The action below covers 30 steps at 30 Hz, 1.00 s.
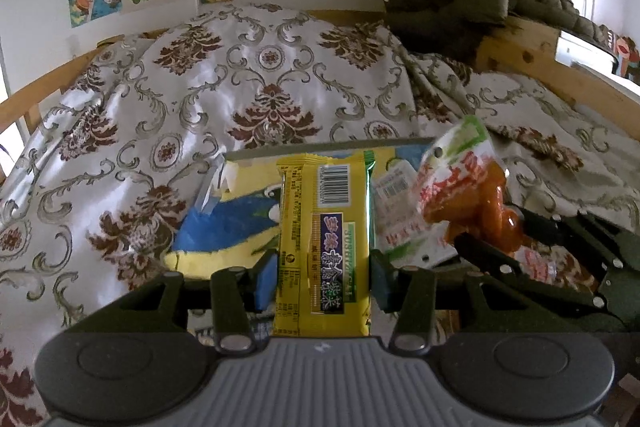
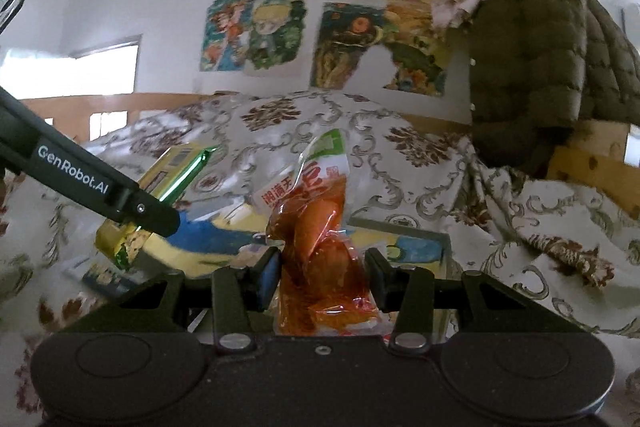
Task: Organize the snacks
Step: 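Carry the yellow bar and the red bag over the grey tray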
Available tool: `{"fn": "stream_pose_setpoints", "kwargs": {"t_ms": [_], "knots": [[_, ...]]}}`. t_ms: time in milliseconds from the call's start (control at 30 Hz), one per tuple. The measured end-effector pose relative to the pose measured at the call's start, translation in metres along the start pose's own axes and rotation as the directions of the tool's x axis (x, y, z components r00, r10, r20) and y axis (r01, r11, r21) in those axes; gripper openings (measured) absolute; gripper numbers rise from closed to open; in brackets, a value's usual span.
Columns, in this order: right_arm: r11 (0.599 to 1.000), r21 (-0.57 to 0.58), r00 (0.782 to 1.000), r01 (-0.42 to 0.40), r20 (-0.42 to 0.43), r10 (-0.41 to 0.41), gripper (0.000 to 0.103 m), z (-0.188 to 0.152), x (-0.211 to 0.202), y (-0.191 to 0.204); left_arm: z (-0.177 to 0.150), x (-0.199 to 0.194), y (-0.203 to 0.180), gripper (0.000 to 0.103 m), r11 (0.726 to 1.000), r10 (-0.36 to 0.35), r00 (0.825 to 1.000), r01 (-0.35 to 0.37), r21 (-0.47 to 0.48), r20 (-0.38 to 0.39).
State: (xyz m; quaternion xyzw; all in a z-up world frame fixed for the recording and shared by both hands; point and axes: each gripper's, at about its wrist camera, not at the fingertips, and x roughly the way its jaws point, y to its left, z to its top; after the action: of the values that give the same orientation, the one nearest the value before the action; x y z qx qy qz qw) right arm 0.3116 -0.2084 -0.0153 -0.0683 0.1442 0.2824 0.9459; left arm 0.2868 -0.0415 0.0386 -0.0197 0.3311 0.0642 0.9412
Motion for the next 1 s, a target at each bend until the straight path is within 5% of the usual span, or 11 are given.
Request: {"fn": "stream_pose_setpoints", "kwargs": {"t_ms": [533, 1000], "knots": [[0.994, 0.103, 0.999, 0.029, 0.019, -0.031, 0.048, 0.01, 0.051, -0.029, 0.057, 0.078, 0.01, 0.052, 0.997, 0.051, 0.998, -0.049, -0.056, 0.03], [0.984, 0.179, 1.0, 0.024, -0.022, -0.02, 0.048, -0.003, 0.082, -0.044, 0.048, 0.137, 0.011, 0.052, 0.992, 0.088, 0.994, -0.094, -0.087, -0.071]]}}
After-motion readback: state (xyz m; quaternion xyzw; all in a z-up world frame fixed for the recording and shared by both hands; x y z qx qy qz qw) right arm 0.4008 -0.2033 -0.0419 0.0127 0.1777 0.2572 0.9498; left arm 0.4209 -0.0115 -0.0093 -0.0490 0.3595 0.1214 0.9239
